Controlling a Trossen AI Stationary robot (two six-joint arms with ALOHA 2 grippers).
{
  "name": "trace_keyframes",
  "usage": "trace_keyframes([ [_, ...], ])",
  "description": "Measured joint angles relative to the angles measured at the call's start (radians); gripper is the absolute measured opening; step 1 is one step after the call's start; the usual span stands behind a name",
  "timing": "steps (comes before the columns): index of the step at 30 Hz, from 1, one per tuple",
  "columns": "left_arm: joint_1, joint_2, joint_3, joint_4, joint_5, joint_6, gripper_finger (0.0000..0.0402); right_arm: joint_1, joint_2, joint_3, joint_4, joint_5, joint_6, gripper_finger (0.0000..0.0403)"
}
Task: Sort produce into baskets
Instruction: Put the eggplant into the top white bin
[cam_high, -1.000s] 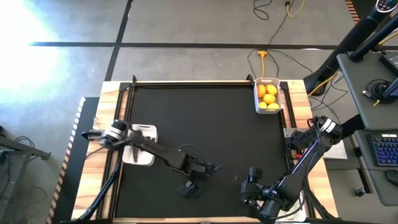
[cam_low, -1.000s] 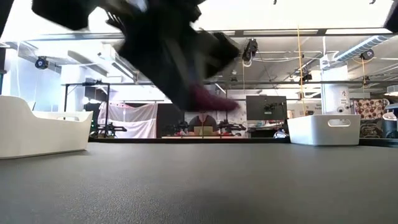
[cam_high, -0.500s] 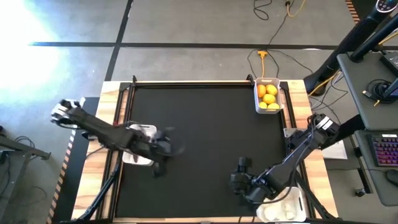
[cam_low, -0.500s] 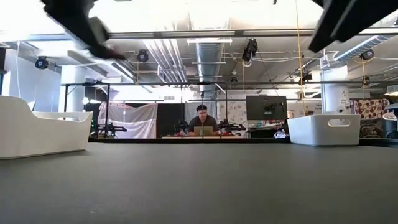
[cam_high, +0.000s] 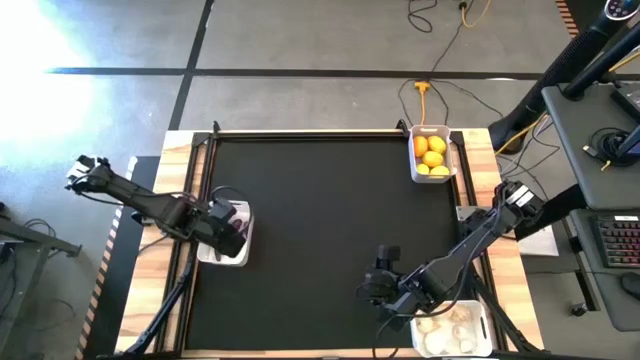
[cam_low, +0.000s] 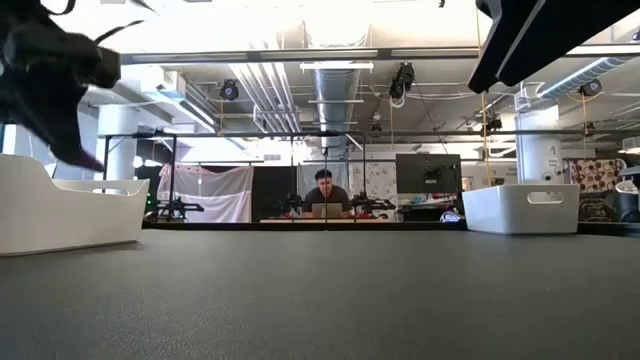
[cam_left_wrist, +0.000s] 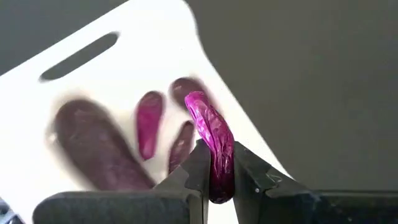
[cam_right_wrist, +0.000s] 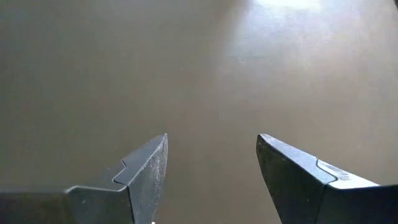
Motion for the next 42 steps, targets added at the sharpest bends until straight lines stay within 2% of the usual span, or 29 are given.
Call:
trace_keyframes([
  [6, 0.012, 0.033, -0.058, -0.015, -0.004, -0.126, 0.0026, 0.002, 0.001, 0.0, 0.0, -0.001, -0.003, 0.0238],
  [11, 0.047, 0.098, -0.057, -0.015, 0.011, -0.144, 0.0027, 0.001, 0.001, 0.0, 0.0, -0.003, -0.003, 0.0238],
  [18, 0.142, 0.205, -0.052, -0.019, 0.08, -0.058, 0.0027, 0.001, 0.001, 0.0, 0.0, -0.042, 0.001, 0.0238],
  [30, 0.209, 0.341, -0.052, -0.018, 0.08, -0.013, 0.0029, 0.002, -0.005, 0.0, -0.001, -0.143, 0.008, 0.0238],
  [34, 0.21, 0.382, -0.052, -0.014, 0.077, -0.014, 0.0049, 0.002, -0.013, 0.0, -0.001, -0.171, 0.008, 0.0238],
  [42, 0.209, 0.396, -0.035, -0.031, 0.072, 0.003, 0.0122, 0.002, -0.061, 0.0, -0.006, -0.172, -0.006, 0.0238],
])
